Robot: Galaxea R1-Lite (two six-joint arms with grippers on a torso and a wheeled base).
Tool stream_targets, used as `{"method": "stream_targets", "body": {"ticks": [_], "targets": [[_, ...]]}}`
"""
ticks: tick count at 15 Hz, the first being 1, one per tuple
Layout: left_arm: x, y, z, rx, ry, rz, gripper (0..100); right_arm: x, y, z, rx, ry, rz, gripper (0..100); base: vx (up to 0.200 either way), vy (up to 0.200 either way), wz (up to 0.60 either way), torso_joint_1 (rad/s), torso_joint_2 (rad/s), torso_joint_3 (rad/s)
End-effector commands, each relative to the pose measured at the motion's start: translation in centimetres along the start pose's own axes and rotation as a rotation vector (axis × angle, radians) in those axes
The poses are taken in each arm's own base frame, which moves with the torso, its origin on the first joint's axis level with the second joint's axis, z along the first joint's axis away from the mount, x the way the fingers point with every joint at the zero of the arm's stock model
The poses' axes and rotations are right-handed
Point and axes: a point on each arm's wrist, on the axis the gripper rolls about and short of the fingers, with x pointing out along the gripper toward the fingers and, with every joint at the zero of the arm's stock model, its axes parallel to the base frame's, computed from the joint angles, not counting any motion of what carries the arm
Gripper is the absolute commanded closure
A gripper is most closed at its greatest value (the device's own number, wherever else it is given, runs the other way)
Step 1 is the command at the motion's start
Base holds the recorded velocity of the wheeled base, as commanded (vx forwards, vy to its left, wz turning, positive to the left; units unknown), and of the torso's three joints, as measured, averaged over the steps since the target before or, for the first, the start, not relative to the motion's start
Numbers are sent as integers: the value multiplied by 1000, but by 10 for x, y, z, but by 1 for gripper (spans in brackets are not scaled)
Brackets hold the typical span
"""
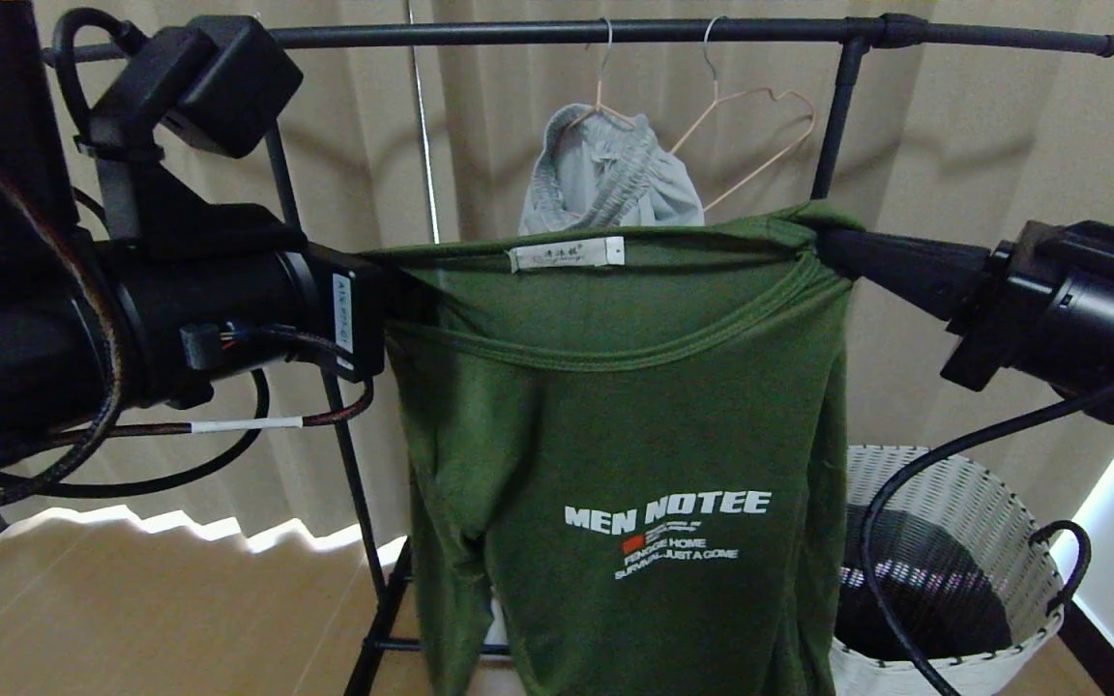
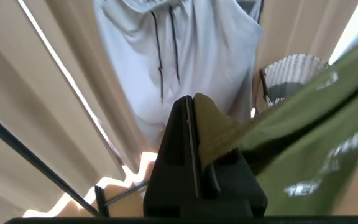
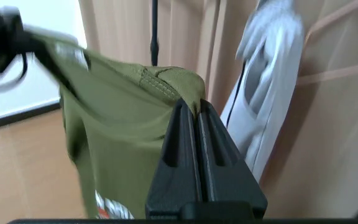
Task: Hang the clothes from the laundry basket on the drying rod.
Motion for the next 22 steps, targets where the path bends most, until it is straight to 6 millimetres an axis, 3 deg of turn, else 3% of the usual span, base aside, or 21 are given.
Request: {"method": "stream_targets", "body": {"ticks": [1,5,7,10,11,14,19,21,22], "targets": [[3,-2,-6,2,21,-5,100,8,-3,-9,11,33,-3,100,0,0,0,0,0,0],[4,-5,-12,-6,40,-18,100,3,-13,-9,8,35,-46,100,0,0,0,0,0,0],[5,-7,-16,-22,53,-28,100,-9,-8,-1,21,22,-41,100,0,0,0,0,0,0],[29,-7,-12,-34,49,-18,100,-25,-2,3,55,54,-35,100,0,0,0,0,0,0],[50,-8,-11,-57,56,-14,100,-33,2,4,62,75,4,100,0,0,0,0,0,0],[75,-11,-10,-62,67,-14,100,-51,10,-5,76,110,116,100,0,0,0,0,0,0],[75,-12,-10,-61,71,-19,100,-53,12,-7,73,113,121,100,0,0,0,0,0,0],[72,-12,-9,-61,73,-19,100,-47,7,-9,74,118,103,100,0,0,0,0,0,0],[61,-11,-5,-60,77,-22,100,-41,-3,-9,74,124,64,100,0,0,0,0,0,0]]}}
